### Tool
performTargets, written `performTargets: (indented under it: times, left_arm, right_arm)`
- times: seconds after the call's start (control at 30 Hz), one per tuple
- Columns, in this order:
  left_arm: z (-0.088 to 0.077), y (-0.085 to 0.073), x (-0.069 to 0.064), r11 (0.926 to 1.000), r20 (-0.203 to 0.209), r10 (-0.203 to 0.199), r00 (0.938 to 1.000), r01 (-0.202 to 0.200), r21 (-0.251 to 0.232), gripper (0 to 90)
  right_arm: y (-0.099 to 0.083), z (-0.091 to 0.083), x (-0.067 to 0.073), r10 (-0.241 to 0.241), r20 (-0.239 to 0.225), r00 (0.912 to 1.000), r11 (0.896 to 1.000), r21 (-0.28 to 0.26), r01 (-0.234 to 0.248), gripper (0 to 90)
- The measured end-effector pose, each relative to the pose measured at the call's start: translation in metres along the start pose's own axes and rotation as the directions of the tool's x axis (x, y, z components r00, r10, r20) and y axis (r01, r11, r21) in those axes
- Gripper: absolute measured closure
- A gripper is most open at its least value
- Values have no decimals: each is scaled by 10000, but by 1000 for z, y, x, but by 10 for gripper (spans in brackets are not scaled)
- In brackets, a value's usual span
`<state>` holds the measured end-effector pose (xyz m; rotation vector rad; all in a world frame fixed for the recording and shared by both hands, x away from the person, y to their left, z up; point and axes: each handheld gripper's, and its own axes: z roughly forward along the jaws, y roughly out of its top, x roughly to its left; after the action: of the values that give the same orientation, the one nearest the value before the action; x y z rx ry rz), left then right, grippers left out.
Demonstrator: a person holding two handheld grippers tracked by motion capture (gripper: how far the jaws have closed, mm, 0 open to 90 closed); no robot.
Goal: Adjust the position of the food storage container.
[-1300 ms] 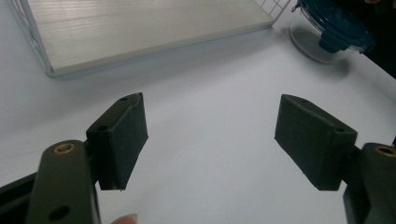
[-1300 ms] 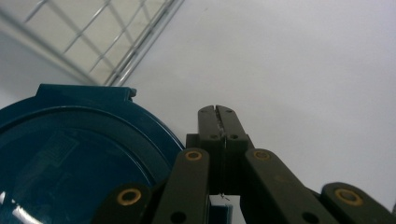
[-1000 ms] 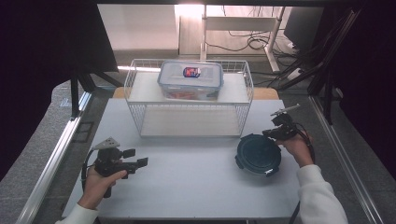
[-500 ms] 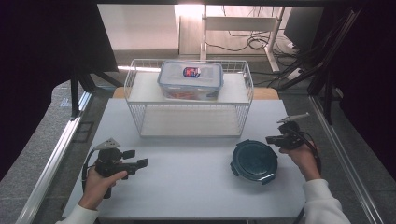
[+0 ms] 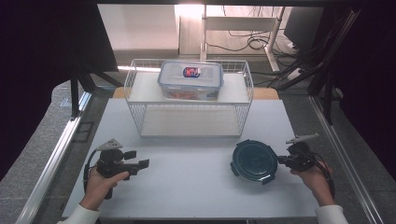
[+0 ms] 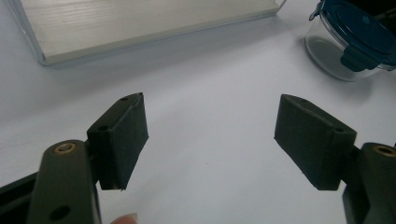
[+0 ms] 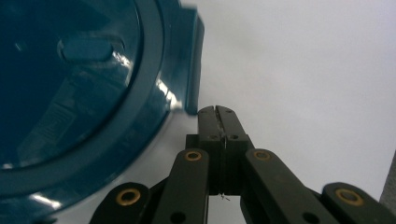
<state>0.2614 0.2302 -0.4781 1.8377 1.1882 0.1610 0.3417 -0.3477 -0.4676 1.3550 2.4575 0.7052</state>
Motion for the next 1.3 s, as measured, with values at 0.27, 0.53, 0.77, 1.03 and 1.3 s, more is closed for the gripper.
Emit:
performTargets:
  times: [0.27,0.53,0.77,1.03,1.3]
  left_arm:
    - [0,0,2,9999,63,-143,9999,143,18,247]
    - [1,0,3,9999,66,-150,9999,150,51,247]
    - [-1,0,4,9997,17,-228,9997,228,-66,247]
    - [-4,0,6,9992,-40,-355,9994,354,-201,249]
    - [-3,0,6,9991,-28,-372,9993,372,-196,249]
  right_arm:
    - [-4,4,12,-65,-269,9996,9998,167,69,890]
    - [-4,10,23,-373,-559,9977,9992,150,382,891]
    - [7,18,45,-921,-891,9918,9958,-61,919,891]
    - [19,30,77,-1412,-1214,9825,9899,-309,1384,891]
    - [28,39,102,-1702,-1235,9776,9853,-370,1669,891]
